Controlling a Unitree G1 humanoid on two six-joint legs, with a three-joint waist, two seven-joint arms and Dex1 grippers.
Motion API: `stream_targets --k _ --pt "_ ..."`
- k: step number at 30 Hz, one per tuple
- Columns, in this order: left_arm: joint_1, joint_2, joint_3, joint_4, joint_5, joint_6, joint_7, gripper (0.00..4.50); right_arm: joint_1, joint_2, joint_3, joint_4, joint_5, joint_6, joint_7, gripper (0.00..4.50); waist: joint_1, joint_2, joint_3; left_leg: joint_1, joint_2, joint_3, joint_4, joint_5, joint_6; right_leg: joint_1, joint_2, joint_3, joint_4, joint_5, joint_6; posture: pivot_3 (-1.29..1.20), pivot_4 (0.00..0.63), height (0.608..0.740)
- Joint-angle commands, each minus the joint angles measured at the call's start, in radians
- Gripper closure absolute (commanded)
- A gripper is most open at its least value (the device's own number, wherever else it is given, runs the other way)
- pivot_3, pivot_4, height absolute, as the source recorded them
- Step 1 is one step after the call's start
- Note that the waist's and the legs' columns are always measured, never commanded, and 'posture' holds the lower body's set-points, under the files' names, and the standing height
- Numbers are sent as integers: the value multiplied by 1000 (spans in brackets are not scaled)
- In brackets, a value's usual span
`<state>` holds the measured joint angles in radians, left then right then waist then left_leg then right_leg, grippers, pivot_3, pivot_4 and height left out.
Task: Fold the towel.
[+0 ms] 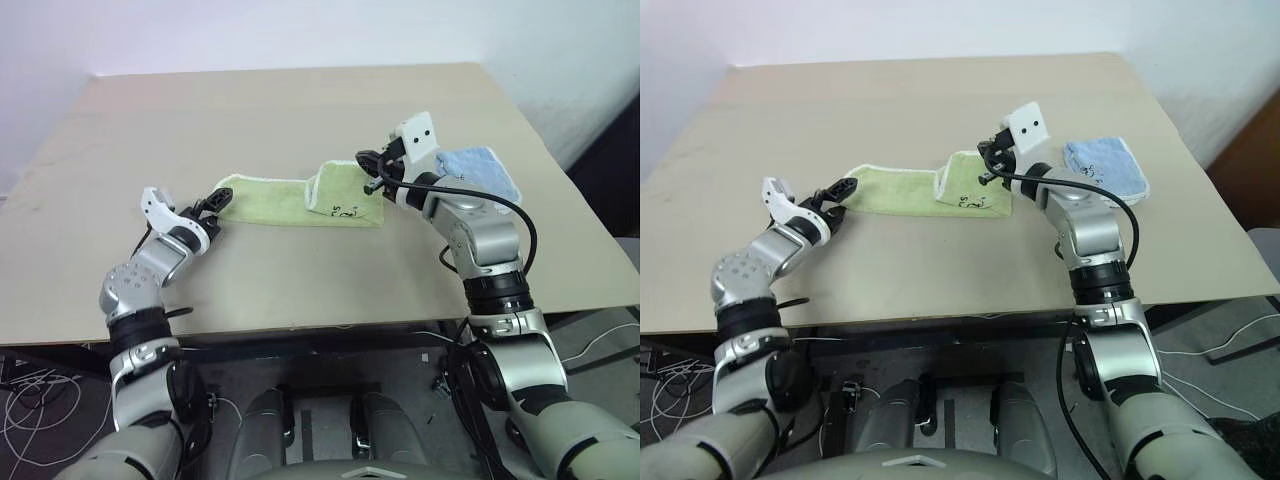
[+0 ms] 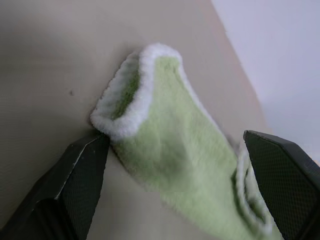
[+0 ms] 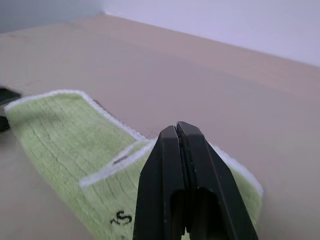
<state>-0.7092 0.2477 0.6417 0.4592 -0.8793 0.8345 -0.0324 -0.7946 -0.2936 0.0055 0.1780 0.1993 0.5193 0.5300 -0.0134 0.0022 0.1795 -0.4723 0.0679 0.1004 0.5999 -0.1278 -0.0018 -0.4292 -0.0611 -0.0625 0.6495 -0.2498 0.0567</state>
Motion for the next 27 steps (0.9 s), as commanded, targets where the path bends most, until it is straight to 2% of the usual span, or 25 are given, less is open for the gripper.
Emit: stream_targets --k 1,6,7,9,12,16,19,22,27 --pt "-38 19 4 134 30 -31 18 0 6 -6 -27 -90 24 26 -18 4478 1 0 0 1 0 0 0 0 0 1 0 0 0 0 0 0 150 740" --pt "-86 30 -7 240 58 -83 2 0 39 -10 -35 -144 27 67 -41 4478 2 0 0 11 1 0 -2 -2 -3 6 -2 -1 -3 1 -3 0 150 740" --pt "-90 31 -12 249 65 -89 -1 396 45 -10 -35 -154 28 74 -45 4500 0 0 0 10 1 0 -3 -2 -3 5 -2 -1 -4 2 -2 0 150 740" --pt "-92 32 -13 257 69 -98 -6 904 58 -11 -36 -173 31 89 -52 4500 -2 0 -1 10 1 -2 -7 -2 -3 5 -2 -1 -11 10 -5 0 150 740" --pt "-88 29 -11 253 74 -107 -13 1973 75 -11 -33 -194 34 107 -59 4500 -1 0 -1 5 4 -2 -21 -2 -3 5 -1 -5 -35 29 -4 0 150 740" --pt "-77 28 -1 234 71 -124 -18 3448 86 -13 -30 -206 38 121 -59 4500 -1 0 -1 -3 3 3 -21 -2 -3 -2 -3 -6 -37 35 -5 0 150 740" --pt "-76 33 5 219 65 -139 -27 4396 92 -12 -28 -211 40 129 -56 4500 0 1 -1 -5 2 4 -20 -2 -3 -4 -3 -6 -37 35 -5 0 150 740" --pt "-80 51 10 197 65 -158 -46 4483 104 -13 -20 -221 41 137 -50 4500 -1 0 -1 -5 2 4 -20 -2 -3 -5 -2 -5 -37 35 -5 0 150 740" --pt "-127 139 25 129 53 -210 -116 4483 174 -41 -17 -262 40 180 -35 4500 -5 -1 0 -7 2 4 -20 -2 -3 -7 0 -4 -36 35 -5 0 150 740"
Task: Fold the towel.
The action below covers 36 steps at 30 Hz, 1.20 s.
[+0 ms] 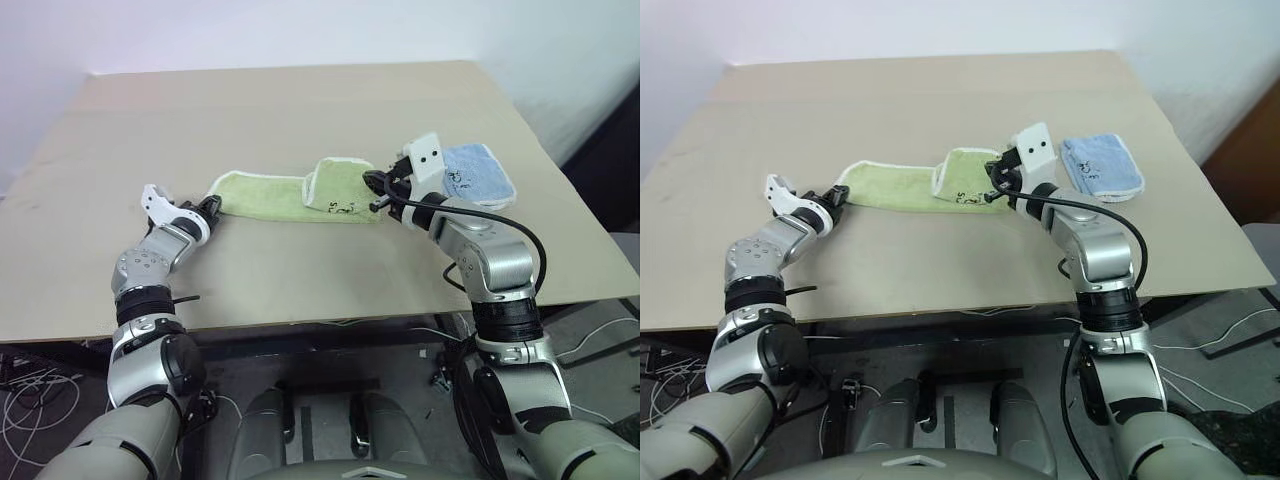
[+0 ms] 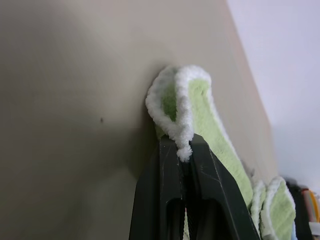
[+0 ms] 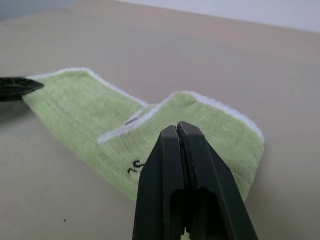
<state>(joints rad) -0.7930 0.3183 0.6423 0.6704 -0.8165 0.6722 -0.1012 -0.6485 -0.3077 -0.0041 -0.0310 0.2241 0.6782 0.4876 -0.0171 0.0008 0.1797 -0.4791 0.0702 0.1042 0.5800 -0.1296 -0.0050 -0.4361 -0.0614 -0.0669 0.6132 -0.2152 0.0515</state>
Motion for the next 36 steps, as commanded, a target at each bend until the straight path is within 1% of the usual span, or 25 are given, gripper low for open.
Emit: stream_targets --k 1,4,8,12,14,16,18,20,24,27,28,32,35,36 --pt "-50 84 18 -95 -10 -52 -63 4483 42 -33 -9 -59 16 29 8 4500 0 0 0 0 0 0 0 0 0 0 0 1 0 0 0 0 150 740" --pt "-74 116 -25 -136 2 -53 -115 4483 79 -43 -22 -74 23 56 -1 4500 1 0 0 0 0 1 1 0 0 -1 1 3 0 0 0 0 150 740" --pt "-102 97 -103 -202 21 -29 -159 4483 106 -46 -29 -79 21 74 -20 4500 7 0 0 -1 0 3 5 0 0 1 0 3 0 -1 1 0 150 740" --pt "-78 25 -356 -354 113 14 -264 4483 113 -37 -35 -75 27 83 -41 4500 8 0 0 -3 -1 4 11 0 2 3 -2 5 -1 -1 1 0 150 740" --pt "-54 9 -549 -394 229 -22 -360 4483 115 -34 -32 -76 29 82 -48 4500 6 0 0 -4 -2 5 12 0 2 2 -3 5 -1 -1 1 0 150 740" --pt "-38 2 -691 -403 330 -70 -428 4483 116 -30 -30 -78 31 82 -55 4500 5 0 0 -4 -2 6 11 0 2 2 -3 6 -1 -1 1 0 150 740" --pt "-34 -11 -793 -375 414 -111 -469 4483 119 -26 -31 -84 33 85 -64 4500 2 0 0 -4 -1 7 10 0 3 -1 -1 8 -1 -1 1 0 150 740" --pt "-34 -18 -836 -343 464 -140 -496 4483 123 -23 -33 -94 35 88 -72 4500 -2 0 0 -4 -1 6 10 0 3 -4 1 11 0 -1 1 0 150 740" --pt "-58 -36 -808 -260 499 -156 -485 3555 132 -20 -40 -114 40 95 -88 4500 -2 0 0 -4 0 -2 11 0 3 -6 7 14 1 -2 0 0 150 740" --pt "-66 -43 -776 -245 497 -159 -495 2524 135 -21 -41 -121 46 98 -96 4500 2 0 0 -4 1 -2 12 0 3 -6 10 14 2 -2 0 0 150 740" --pt "-66 -44 -767 -246 496 -157 -500 2261 136 -21 -41 -124 47 99 -98 4500 2 0 0 -4 1 -2 13 0 3 -6 10 14 2 -2 0 0 150 740" --pt "-55 -59 -681 -277 435 -126 -508 1006 137 -13 -31 -128 53 97 -104 4500 4 0 0 -5 1 -2 14 0 3 -5 9 15 1 -2 0 0 150 740" --pt "-29 -60 -602 -348 363 -106 -530 70 124 -9 -26 -119 55 89 -100 4500 4 0 0 -5 1 -2 15 0 3 -5 9 15 1 -2 0 0 150 740" --pt "-15 -52 -561 -388 323 -103 -547 28 110 -6 -26 -109 57 81 -96 4500 3 0 0 -5 1 -2 14 0 3 -5 9 15 1 -2 0 0 150 740"
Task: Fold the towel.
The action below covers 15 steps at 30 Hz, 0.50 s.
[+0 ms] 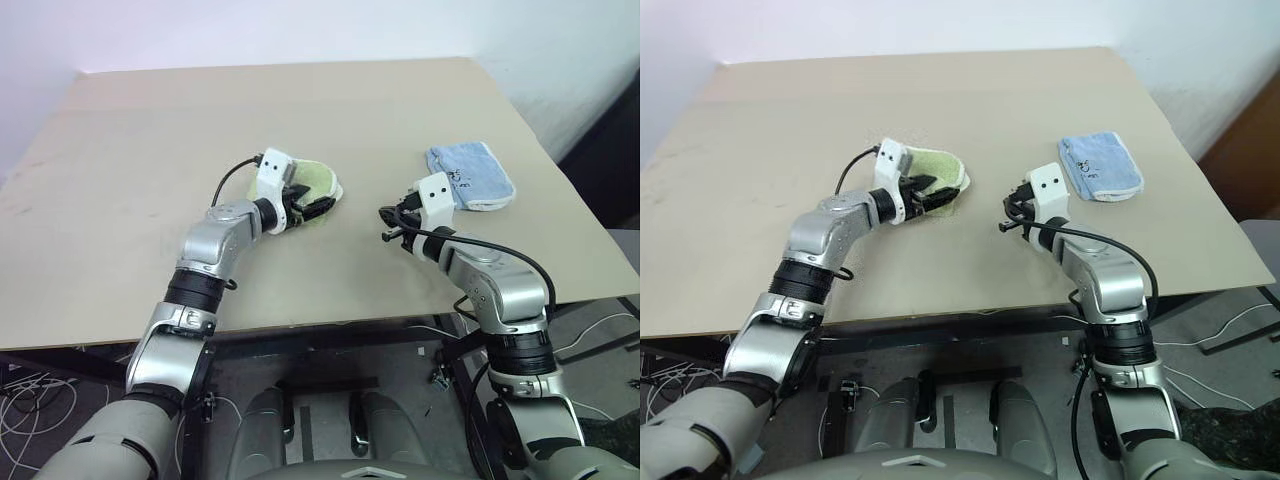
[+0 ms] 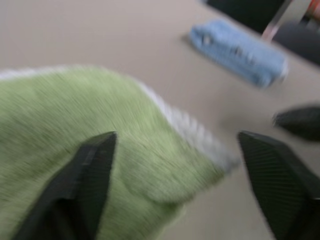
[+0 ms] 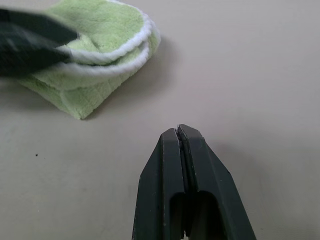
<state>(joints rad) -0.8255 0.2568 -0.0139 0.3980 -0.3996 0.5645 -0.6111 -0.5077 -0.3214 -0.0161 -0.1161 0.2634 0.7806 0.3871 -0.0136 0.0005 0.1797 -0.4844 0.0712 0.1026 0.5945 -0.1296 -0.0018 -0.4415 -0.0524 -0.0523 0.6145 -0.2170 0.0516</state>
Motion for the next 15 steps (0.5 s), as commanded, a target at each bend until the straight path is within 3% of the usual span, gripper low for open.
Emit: stream_targets --k 1,5,7,15 --pt "28 18 129 -143 -123 7 -44 28 -44 11 -16 -14 21 -31 9 4500 -1 0 0 0 0 0 0 0 0 0 0 0 0 0 0 0 150 740" --pt "39 48 195 -165 -144 -4 -29 28 -82 21 -16 6 36 -45 25 4500 -3 0 0 1 0 0 1 2 2 0 2 2 2 0 0 0 150 740" --pt "36 84 185 -128 -84 -49 -12 405 -116 32 1 31 34 -60 36 4500 -2 0 0 2 1 0 1 2 2 1 2 2 3 0 0 0 150 740" --pt "-4 119 63 85 115 -252 -43 2956 -289 124 78 281 -17 -202 73 4500 -1 0 0 4 1 1 1 0 0 1 1 1 4 1 0 0 150 740"
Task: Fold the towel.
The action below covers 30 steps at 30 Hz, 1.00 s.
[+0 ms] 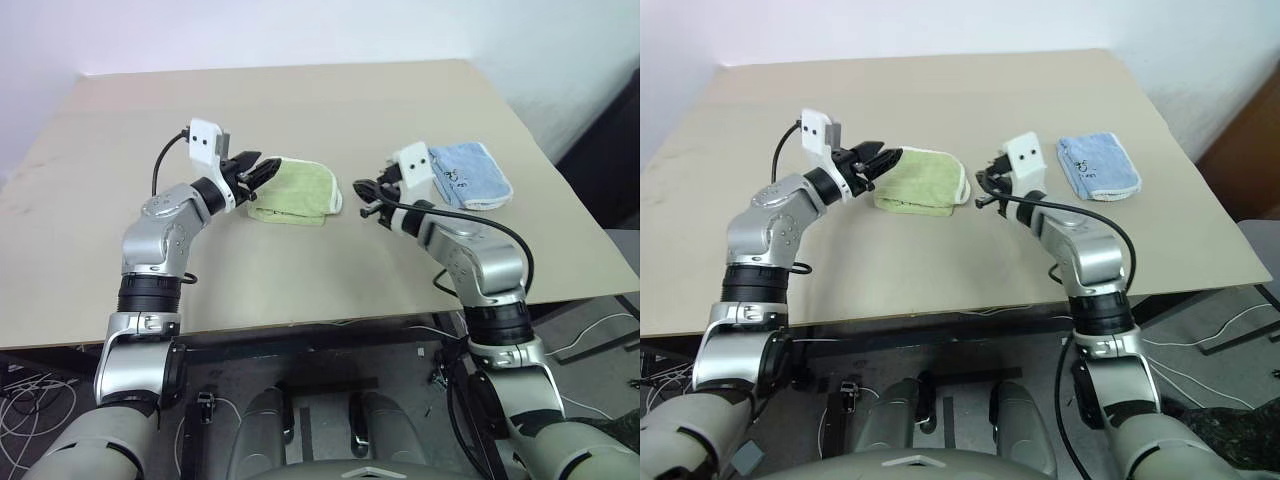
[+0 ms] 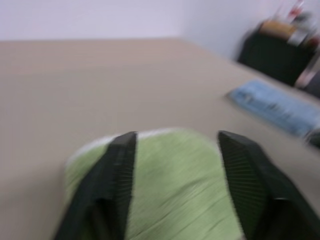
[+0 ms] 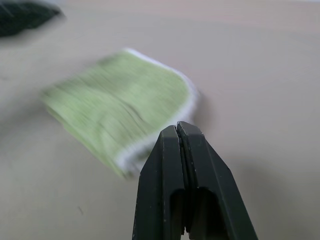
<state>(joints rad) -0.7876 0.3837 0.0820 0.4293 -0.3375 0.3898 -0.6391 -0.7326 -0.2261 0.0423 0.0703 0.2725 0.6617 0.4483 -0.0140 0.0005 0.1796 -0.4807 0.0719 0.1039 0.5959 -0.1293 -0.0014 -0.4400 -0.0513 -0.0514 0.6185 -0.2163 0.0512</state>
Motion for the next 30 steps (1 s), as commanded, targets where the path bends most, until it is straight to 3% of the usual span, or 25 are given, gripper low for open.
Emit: stream_targets --k 1,5,11,16,20,23,26,30 --pt "-55 -15 -44 89 66 -91 -20 3278 -88 44 27 154 -38 -114 12 4500 1 0 0 0 0 0 0 0 0 0 0 0 0 0 0 0 150 740" --pt "-89 -38 -86 213 117 -117 -45 4487 -160 93 55 369 -83 -207 22 4500 1 0 0 -2 0 1 0 0 0 -1 0 0 -1 0 0 0 150 740" --pt "-115 -46 -155 417 244 -154 6 4487 -196 141 97 645 -161 -271 34 4500 -3 0 0 -1 0 2 0 2 3 -1 1 1 1 0 6 0 150 740" --pt "-106 -51 -135 453 248 -184 4 4487 -206 148 75 700 -172 -318 33 4500 -5 0 0 2 0 2 1 1 1 1 1 1 4 0 6 0 150 740" --pt "-112 -71 -1 380 111 -161 -13 4487 -197 131 45 602 -155 -344 43 4500 -6 0 0 2 1 1 1 1 1 -1 0 1 9 -2 3 0 150 740" --pt "-128 -73 175 261 -76 -64 -2 4487 -156 99 16 414 -118 -292 64 4500 -5 -1 0 0 2 1 1 1 1 -4 -1 1 11 -2 3 0 150 740" --pt "-125 -32 258 208 -155 57 34 4487 -101 60 -10 224 -79 -194 66 4500 -6 -1 0 0 5 1 2 1 1 -3 1 1 11 -2 3 0 150 740" --pt "-103 7 292 198 -200 229 80 3680 -27 18 -39 40 -45 -93 50 4500 -5 -1 0 2 5 2 3 2 2 -1 2 1 11 -2 4 0 150 740"
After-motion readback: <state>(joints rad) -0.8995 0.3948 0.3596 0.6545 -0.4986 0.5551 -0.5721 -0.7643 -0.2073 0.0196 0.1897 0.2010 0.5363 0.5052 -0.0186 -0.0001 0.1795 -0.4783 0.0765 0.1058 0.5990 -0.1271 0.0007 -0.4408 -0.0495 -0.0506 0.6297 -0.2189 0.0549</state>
